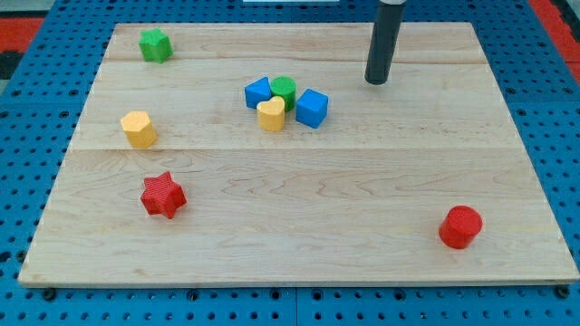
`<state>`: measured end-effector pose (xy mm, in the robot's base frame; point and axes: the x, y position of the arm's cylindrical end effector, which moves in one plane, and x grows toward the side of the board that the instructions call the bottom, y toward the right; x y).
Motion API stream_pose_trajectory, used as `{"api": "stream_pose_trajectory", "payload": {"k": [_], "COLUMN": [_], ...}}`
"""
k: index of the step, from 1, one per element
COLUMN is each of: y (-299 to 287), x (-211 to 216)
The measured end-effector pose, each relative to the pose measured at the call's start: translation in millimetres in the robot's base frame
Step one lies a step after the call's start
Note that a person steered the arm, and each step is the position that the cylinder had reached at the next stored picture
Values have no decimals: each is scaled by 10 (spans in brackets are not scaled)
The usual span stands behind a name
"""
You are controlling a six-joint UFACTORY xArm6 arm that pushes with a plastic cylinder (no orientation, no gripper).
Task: Move the blue cube towards the yellow heart
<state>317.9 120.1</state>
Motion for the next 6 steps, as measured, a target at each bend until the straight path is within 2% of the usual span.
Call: {"api": "stream_pose_trajectory", "payload": {"k": [2, 6], "y": [-378, -740], "x": [316, 569]}}
